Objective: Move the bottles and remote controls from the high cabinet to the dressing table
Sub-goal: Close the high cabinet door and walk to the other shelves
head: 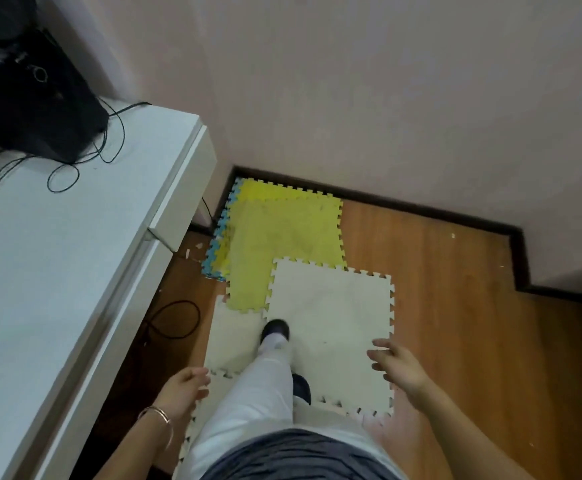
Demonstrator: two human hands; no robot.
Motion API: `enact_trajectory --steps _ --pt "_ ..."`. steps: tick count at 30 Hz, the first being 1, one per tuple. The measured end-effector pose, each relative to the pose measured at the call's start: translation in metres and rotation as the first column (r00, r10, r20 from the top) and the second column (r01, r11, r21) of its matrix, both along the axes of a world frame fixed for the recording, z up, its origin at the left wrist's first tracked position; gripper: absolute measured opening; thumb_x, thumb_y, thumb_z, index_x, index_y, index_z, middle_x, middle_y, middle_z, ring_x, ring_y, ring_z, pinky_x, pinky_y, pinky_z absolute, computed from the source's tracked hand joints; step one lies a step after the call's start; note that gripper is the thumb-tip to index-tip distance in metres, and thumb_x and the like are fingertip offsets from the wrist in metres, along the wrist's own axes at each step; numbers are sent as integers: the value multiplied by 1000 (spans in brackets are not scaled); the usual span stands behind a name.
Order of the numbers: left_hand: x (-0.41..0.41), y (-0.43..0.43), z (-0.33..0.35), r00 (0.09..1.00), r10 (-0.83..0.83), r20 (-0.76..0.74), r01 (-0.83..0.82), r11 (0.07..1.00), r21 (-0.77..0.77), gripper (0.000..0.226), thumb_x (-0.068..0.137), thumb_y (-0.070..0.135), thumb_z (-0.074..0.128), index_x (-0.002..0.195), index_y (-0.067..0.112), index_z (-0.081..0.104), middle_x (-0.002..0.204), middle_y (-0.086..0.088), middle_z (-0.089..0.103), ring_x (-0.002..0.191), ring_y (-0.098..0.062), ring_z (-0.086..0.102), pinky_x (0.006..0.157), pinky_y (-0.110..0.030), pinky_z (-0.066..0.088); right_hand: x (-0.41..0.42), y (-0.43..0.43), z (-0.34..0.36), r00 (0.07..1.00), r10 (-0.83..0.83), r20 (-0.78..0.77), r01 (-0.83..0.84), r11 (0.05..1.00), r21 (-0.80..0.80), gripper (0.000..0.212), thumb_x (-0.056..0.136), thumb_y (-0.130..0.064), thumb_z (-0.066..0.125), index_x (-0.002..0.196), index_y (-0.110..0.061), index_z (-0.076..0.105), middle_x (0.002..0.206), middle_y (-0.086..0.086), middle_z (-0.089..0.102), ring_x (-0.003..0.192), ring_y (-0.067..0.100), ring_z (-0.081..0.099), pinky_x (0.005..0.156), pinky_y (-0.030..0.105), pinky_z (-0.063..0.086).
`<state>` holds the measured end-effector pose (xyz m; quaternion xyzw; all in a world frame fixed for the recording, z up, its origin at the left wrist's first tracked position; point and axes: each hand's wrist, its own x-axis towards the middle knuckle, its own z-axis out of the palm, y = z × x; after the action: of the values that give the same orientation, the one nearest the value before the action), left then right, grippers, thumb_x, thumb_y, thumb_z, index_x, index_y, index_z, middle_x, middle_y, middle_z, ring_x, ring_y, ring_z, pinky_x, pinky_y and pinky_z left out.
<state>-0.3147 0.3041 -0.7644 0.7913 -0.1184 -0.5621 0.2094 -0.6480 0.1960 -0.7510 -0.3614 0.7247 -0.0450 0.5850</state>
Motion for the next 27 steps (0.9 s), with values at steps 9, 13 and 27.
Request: enact_trajectory --steps 9,13,27 --pt "55 -108 -69 994 106 -35 -100 985 142 15 88 0 52 101 -5 58 79 -12 56 66 -21 52 58 -25 48 24 -96 -34 996 -29 -82 42 987 158 35 87 -18 60 120 -8 54 103 13 60 75 19 56 60 25 41" --pt "74 -187 -65 998 51 -22 -47 990 133 24 89 -7 46 69 -1 57 68 -6 48 60 -14 41 42 -5 40 38 -165 -40 991 -2 -136 29 981 194 29 81 -12 65 107 -2 56 104 15 59 78 25 57 67 32 46" --pt "127 -375 -37 941 334 -59 -332 942 38 23 87 18 55 65 9 55 65 -9 51 53 -14 44 46 -23 32 156 -450 -31 969 229 -98 -229 973 8 28 90 -7 51 116 1 56 93 12 53 75 24 50 55 25 35"
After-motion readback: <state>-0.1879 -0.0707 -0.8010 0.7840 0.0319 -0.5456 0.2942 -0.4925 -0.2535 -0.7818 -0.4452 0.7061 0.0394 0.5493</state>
